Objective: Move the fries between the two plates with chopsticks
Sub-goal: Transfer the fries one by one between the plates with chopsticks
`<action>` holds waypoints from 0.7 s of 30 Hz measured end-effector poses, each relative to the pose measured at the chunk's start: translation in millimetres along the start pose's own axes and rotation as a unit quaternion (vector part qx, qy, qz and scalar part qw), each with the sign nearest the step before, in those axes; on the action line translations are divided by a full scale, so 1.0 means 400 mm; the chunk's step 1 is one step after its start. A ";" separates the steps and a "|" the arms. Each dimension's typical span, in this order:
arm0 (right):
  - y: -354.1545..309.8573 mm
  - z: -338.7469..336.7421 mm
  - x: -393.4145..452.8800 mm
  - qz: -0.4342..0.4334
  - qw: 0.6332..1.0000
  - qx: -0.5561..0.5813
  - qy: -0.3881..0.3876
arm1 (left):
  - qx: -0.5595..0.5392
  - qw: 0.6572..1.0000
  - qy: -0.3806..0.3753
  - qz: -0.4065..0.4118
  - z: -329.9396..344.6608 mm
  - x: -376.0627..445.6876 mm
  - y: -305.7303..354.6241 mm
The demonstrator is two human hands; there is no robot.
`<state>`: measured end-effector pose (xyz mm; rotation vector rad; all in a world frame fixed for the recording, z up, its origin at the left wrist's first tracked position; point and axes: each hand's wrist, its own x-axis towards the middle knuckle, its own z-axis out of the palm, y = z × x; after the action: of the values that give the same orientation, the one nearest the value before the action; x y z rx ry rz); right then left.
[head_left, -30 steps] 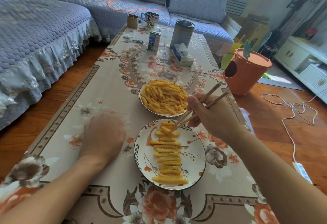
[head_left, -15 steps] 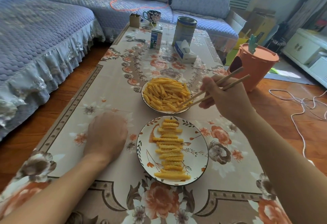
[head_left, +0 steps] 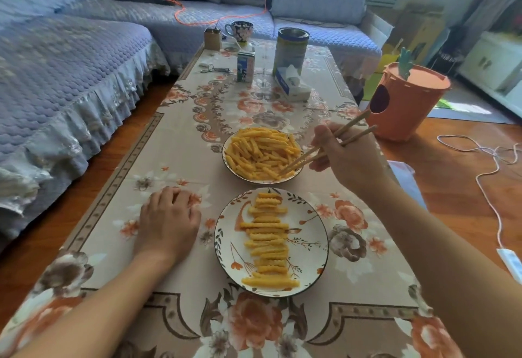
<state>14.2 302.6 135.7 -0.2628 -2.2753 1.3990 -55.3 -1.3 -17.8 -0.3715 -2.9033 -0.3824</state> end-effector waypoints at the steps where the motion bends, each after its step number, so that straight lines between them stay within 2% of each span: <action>1: 0.002 0.004 0.000 -0.002 1.000 0.000 -0.002 | 0.000 1.000 -0.001 0.000 -0.001 -0.001 0.001; 8: 0.041 0.071 0.008 0.000 0.999 -0.037 -0.007 | -0.005 1.000 -0.002 -0.001 -0.004 0.000 0.001; 13: -0.009 0.012 -0.013 -0.008 0.999 -0.021 0.030 | -0.002 1.000 0.000 -0.002 -0.004 0.002 -0.001; 16: -0.057 -0.020 -0.051 0.003 1.000 0.015 -0.026 | -0.001 1.000 0.006 -0.001 -0.003 0.001 0.000; 21: -0.058 0.008 -0.117 -0.020 0.991 -0.075 -0.113 | -0.009 1.000 0.010 -0.007 -0.001 0.003 0.000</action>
<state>55.6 271.0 141.8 -0.1085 -2.5594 1.2956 -56.4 -1.0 -17.2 -0.3486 -2.8871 -0.4125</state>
